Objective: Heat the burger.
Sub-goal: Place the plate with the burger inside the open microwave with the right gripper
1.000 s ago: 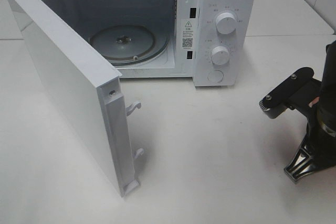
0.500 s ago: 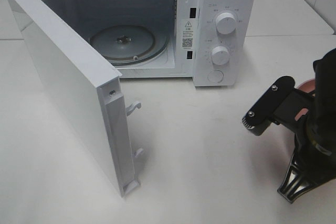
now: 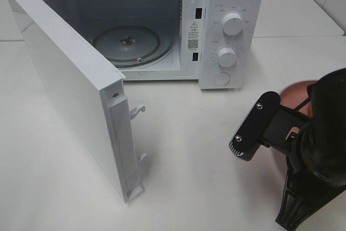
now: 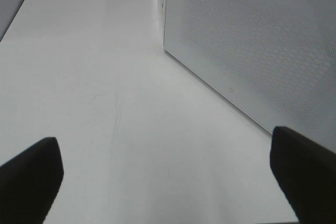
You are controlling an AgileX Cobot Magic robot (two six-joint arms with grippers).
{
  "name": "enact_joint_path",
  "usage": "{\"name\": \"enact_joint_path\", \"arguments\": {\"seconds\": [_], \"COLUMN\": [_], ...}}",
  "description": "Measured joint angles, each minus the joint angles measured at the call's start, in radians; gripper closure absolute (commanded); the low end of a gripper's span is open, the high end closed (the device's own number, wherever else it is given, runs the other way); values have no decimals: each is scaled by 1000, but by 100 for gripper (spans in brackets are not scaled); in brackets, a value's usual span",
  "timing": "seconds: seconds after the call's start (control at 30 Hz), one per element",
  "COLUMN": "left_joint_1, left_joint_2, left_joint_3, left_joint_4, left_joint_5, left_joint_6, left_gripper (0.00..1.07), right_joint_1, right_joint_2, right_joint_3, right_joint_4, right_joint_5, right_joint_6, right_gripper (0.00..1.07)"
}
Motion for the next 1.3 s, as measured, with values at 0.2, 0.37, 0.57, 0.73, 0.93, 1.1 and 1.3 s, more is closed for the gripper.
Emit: {"name": "enact_joint_path", "arguments": {"seconds": [0.2, 0.37, 0.57, 0.73, 0.93, 1.1, 1.3], "left_joint_1": [0, 0, 0, 0, 0, 0, 0], "left_joint_2": [0, 0, 0, 0, 0, 0, 0], "left_joint_3": [0, 0, 0, 0, 0, 0, 0], "left_joint_4": [0, 0, 0, 0, 0, 0, 0], "left_joint_5": [0, 0, 0, 0, 0, 0, 0], "left_joint_6": [0, 0, 0, 0, 0, 0, 0], "left_gripper": [7, 7, 7, 7, 7, 7, 7], "right_joint_1": [77, 108, 108, 108, 108, 108, 108], "right_joint_2": [0, 0, 0, 0, 0, 0, 0], "right_joint_3": [0, 0, 0, 0, 0, 0, 0], "right_joint_4": [-1, -3, -12, -44, -54, -89, -146], "right_joint_5": [1, 1, 0, -9, -72, -111, -109], "right_joint_6": [-3, -48, -113, -167, -263, -292, -293], "right_gripper": [107, 107, 107, 107, 107, 107, 107]}}
